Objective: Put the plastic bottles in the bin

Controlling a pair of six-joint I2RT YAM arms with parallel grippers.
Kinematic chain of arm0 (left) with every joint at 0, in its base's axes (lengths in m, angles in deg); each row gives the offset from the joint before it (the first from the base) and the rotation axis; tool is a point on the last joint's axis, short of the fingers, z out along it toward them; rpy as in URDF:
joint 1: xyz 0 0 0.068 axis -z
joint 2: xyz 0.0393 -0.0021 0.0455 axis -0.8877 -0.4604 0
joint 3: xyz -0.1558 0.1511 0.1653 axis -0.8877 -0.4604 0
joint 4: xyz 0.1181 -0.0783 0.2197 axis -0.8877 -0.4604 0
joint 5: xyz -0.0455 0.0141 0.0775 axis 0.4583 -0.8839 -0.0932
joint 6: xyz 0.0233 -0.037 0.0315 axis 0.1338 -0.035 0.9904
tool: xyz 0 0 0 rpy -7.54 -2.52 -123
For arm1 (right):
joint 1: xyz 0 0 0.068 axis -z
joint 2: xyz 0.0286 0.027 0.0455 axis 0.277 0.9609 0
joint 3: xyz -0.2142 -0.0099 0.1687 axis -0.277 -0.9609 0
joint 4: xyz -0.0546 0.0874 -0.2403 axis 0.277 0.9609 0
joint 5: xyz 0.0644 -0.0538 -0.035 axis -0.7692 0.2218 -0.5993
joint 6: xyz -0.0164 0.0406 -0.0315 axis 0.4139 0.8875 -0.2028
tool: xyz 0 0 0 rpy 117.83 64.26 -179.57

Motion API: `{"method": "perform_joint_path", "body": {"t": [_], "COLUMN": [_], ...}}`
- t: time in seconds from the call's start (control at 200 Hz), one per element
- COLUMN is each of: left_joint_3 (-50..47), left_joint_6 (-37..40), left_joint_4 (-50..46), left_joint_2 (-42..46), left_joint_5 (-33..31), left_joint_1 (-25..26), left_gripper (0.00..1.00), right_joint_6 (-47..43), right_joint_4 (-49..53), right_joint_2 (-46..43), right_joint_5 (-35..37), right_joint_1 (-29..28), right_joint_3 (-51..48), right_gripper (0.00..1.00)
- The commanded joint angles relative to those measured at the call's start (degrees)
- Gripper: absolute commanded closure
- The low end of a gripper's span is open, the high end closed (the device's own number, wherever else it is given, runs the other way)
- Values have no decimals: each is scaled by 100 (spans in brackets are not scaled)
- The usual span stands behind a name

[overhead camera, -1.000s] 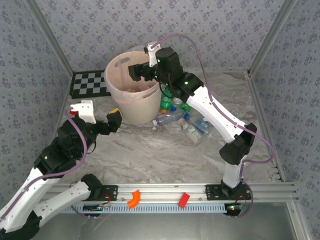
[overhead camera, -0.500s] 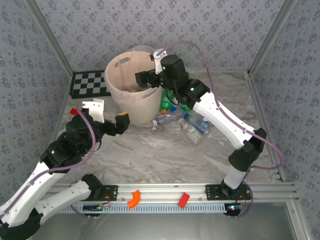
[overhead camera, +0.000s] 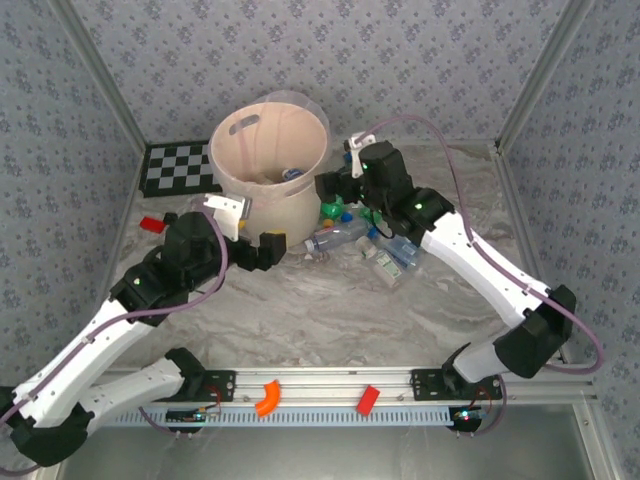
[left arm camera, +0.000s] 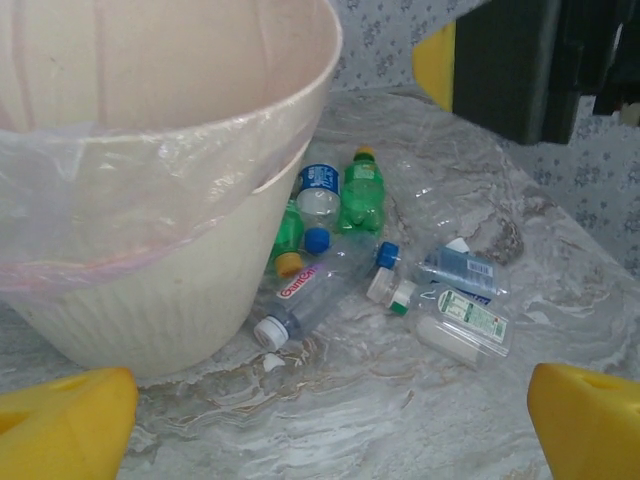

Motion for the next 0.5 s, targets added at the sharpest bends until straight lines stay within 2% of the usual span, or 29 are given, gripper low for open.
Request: {"method": "perform_joint_path", "body": {"t": [0.0,0.225,0.325,0.495], "left_joint_3": [-42,-62,-62,-47], "left_joint_6": [48,69,94,116], "left_joint_4": [295,302,289,265], "left_joint_2": [-68,-146,-137,-150], "left_joint_5": [224,180,152,129], "left_joint_1": [37,36,34,37], "left_gripper": [0,0,0,0], "right_joint_6": [218,417,555,606], "right_joint_4": [333,940,905,965], "right_joint_2": [-225,-278,-274,-174], "right_joint_5": [43,-60,-369,-472], "right_joint_1": [178,448,596,742], "right_joint_3": [-442,-1234,-1810,-2187], "right_gripper": [0,0,1,2]}}
